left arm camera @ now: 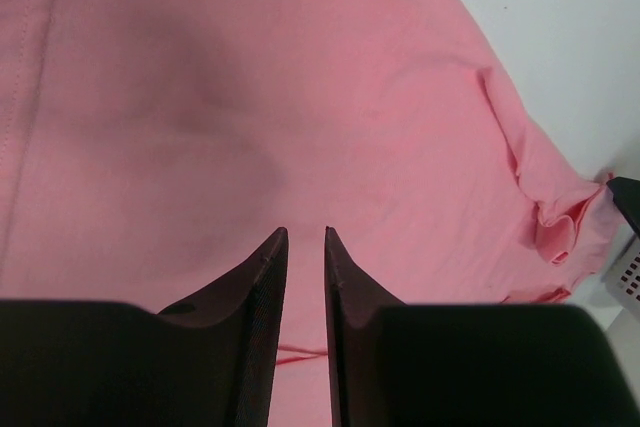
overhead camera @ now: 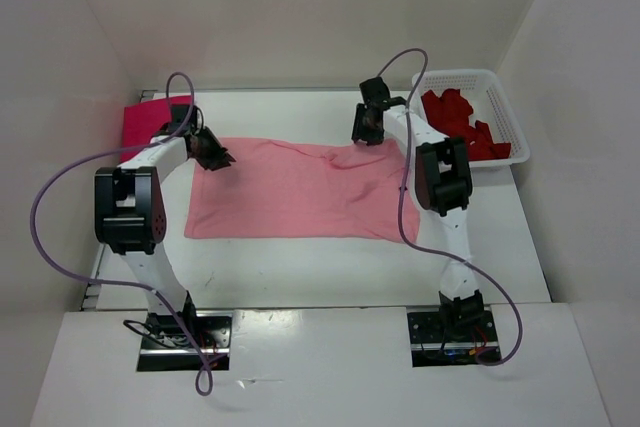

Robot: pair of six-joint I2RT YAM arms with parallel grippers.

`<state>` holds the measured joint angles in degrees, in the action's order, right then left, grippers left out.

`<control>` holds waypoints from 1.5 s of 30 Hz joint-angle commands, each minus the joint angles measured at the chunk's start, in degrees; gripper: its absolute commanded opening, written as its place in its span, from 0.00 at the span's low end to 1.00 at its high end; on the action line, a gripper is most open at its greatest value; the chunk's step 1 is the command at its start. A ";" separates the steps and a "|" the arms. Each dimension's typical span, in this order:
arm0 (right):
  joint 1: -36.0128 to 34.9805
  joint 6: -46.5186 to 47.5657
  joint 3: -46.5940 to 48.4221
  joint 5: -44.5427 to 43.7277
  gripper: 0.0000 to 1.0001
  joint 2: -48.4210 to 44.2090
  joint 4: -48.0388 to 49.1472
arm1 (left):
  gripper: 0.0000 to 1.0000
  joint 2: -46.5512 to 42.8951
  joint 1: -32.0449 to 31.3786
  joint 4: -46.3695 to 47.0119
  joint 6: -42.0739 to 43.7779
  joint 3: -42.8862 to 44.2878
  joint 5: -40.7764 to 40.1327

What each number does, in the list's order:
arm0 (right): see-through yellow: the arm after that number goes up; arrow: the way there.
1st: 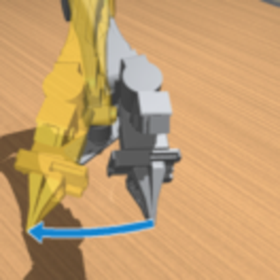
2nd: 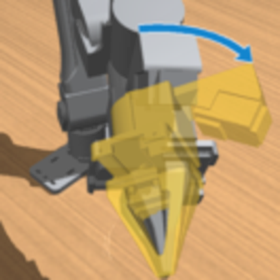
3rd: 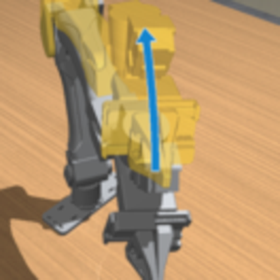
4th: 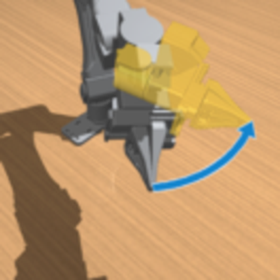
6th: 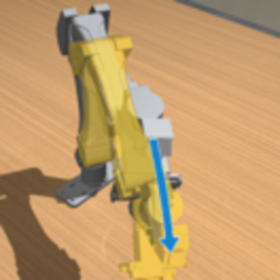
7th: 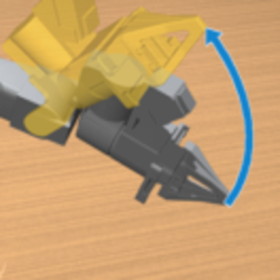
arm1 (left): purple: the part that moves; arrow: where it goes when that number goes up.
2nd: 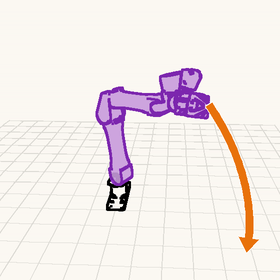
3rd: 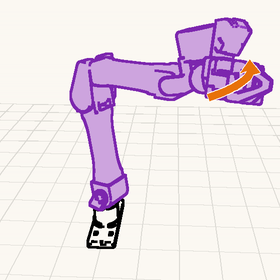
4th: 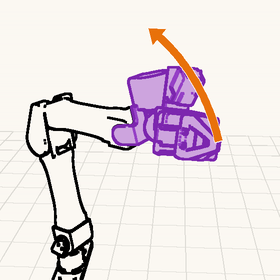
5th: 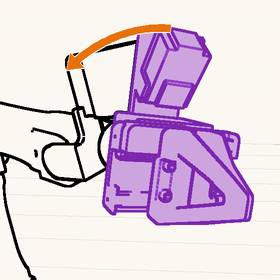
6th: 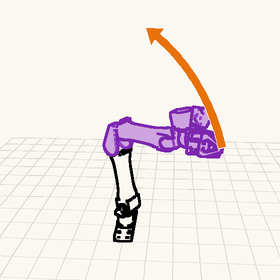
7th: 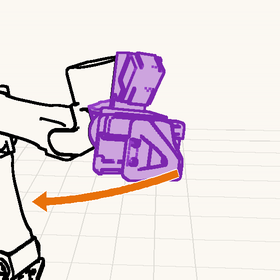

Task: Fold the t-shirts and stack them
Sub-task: Grap the side of the flattened tshirt furthest away from the robot with both arms

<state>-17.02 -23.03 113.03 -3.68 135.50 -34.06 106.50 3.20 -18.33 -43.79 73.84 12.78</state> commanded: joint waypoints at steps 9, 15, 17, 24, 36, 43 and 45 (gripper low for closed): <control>-0.65 1.05 7.28 1.05 0.30 4.16 -1.97 | 0.28 2.57 0.14 2.07 0.02 2.18 -0.47; -0.65 1.05 7.82 -0.18 0.18 2.23 -1.97 | 0.28 2.57 0.14 2.07 0.02 2.71 -0.47; -0.65 1.05 7.11 -0.97 0.18 0.13 -1.45 | 0.28 2.57 0.14 2.07 -0.50 3.32 -1.00; -0.65 1.05 0.61 -3.88 0.15 -8.67 1.37 | 0.31 2.05 1.19 2.07 -1.03 5.35 -1.00; -0.65 -1.40 -13.00 -0.63 0.05 -18.95 6.10 | 0.41 3.80 5.49 4.35 -3.41 7.98 -4.24; -0.65 -4.04 -22.40 2.01 0.05 -26.16 7.87 | 0.46 8.89 6.11 5.06 -4.99 13.51 -14.42; -0.65 -4.04 -23.56 2.97 0.05 -28.01 8.49 | 0.46 11.78 6.11 2.70 -4.99 17.28 -17.24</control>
<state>-17.12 -25.91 90.89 -2.50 113.03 -29.52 115.00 9.52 -15.31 -48.16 86.72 1.96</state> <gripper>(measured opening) 0.057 0.457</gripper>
